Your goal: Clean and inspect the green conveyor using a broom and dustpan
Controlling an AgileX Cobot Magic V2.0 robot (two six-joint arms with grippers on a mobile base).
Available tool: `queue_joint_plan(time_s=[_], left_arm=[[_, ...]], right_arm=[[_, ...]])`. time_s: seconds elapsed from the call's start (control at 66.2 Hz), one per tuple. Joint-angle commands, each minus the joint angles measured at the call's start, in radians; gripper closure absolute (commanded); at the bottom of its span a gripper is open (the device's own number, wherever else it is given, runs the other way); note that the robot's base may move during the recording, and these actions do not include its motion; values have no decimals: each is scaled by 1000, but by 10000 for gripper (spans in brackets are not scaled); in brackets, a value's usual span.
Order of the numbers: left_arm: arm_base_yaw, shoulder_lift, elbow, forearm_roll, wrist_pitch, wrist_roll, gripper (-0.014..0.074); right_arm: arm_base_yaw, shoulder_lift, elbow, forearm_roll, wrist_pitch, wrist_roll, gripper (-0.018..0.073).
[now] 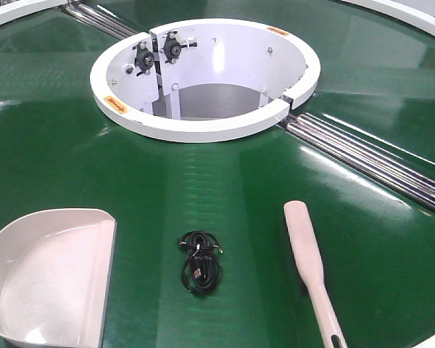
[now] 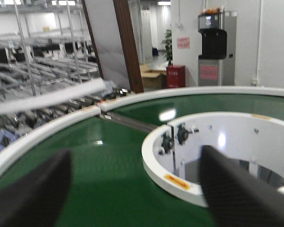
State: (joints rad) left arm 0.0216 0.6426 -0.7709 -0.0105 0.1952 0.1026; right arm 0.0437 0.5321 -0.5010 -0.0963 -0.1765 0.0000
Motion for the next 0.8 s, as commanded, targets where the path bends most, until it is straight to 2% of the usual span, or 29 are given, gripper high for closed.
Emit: queue_joint_plan(time_s=[0.0,0.091,0.212,0.348,0.423,0.514,0.589,0.695,0.786], left_arm=[[-7,30,-35,-26,-36,-3,-117],[-7,30,-35,-25,-17,-3,-116],[-7,30,-35,-25,-16,-3,-85],[-7,30,-35,-25,-9,-3,-40],[-7,30,-35,-25,-3,-3,-18],[-7,30,-35,-25,-2,-3,0],[-7,30,-35,-25,-2,-3,5],[-7,30,-35,-25,0,-3,5],[-7,30,-35,-25,6,-3,5]], right_arm=[[-8,12,-32,-8,-75,-8,55],[-8,12,-32,-4,-71,6,2],[12,30,-47,-16,-13,90,-3],[141,113,-116,-77,176,77,-3],[238,186,-163,-81,271,68,-3],[328,331,-253,-79,448,102,-3],[363,457,-334,-79,589,149,-3],[362,644,-468,-80,797,223,-3],[362,775,-574,-84,945,229,-3]])
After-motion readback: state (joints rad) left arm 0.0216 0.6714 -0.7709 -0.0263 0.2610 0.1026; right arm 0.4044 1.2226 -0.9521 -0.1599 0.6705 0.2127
